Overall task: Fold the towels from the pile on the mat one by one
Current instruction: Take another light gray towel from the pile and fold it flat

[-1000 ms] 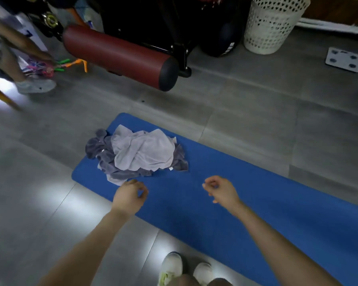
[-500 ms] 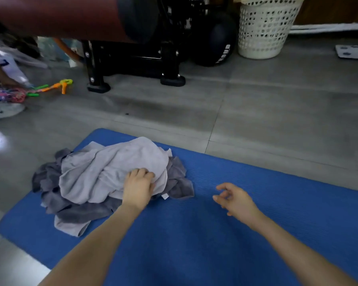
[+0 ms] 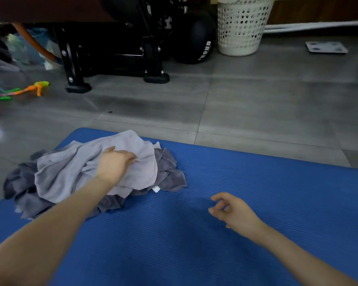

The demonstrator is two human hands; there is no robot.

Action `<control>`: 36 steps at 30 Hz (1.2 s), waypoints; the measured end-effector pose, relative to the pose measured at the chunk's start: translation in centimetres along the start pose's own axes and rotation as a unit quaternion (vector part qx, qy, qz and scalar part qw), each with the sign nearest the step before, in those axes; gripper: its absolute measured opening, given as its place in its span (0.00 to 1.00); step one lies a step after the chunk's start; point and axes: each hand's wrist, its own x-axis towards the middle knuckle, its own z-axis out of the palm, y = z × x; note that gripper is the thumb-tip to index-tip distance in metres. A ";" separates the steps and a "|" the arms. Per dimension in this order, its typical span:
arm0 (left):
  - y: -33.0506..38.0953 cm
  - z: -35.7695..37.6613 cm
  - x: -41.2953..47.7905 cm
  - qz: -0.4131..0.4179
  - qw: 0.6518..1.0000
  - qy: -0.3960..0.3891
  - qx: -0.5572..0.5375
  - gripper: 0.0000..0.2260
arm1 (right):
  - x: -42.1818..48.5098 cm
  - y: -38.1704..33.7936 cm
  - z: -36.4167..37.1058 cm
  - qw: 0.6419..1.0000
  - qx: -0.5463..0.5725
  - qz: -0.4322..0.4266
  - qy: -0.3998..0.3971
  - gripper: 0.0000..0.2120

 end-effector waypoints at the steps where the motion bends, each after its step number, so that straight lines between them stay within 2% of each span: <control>1: 0.6 -1.6 0.0 0.030 0.999 0.031 -0.023 0.22 | -0.5 -0.5 -0.7 1.000 0.017 -0.001 0.014 0.09; 3: 2.4 -5.1 0.0 0.118 0.989 0.082 -0.042 0.25 | -1.9 -1.5 -2.2 0.999 0.028 -0.015 0.039 0.10; 6: 5.6 -9.6 0.5 0.228 0.963 0.146 -0.019 0.18 | -4.8 -3.1 -5.0 0.996 -0.030 -0.049 0.071 0.12; 8: 8.6 -12.2 0.8 0.269 0.947 0.172 -0.036 0.16 | -7.1 -3.8 -7.4 0.991 -0.061 -0.065 0.103 0.14; 12: 16.9 -15.7 0.7 0.310 0.925 0.195 -0.097 0.15 | -11.9 -3.0 -13.0 0.984 -0.050 -0.080 0.152 0.17; 18: 31.0 -18.5 -0.1 0.281 0.921 0.063 -0.264 0.03 | -17.5 0.1 -22.0 0.958 0.034 -0.101 0.265 0.19; 21: 37.4 -19.9 -0.5 0.289 0.883 0.020 -0.369 0.05 | -21.5 2.5 -26.7 0.935 0.026 -0.127 0.329 0.29; 24: 42.5 -20.2 -0.8 0.277 0.823 -0.029 -0.495 0.04 | -25.0 5.1 -31.0 0.919 0.020 -0.124 0.373 0.24; 26: 45.7 -19.3 -0.5 0.248 0.804 -0.044 -0.538 0.03 | -26.4 7.1 -32.8 0.916 0.019 -0.125 0.382 0.22; 29: 50.2 -15.3 0.5 0.186 0.830 -0.087 -0.519 0.04 | -26.6 11.0 -33.7 0.919 0.015 -0.097 0.383 0.25; 31: 52.3 -11.2 1.2 0.149 0.866 -0.126 -0.461 0.07 | -26.2 14.0 -33.6 0.917 -0.004 -0.059 0.395 0.25; 34: 53.0 -4.6 1.6 0.112 0.918 -0.161 -0.344 0.09 | -25.4 18.2 -32.2 0.915 -0.090 -0.001 0.394 0.25; 36: 52.0 -0.9 0.8 0.086 0.943 -0.187 -0.262 0.09 | -24.6 20.2 -30.0 0.911 -0.185 -0.006 0.368 0.25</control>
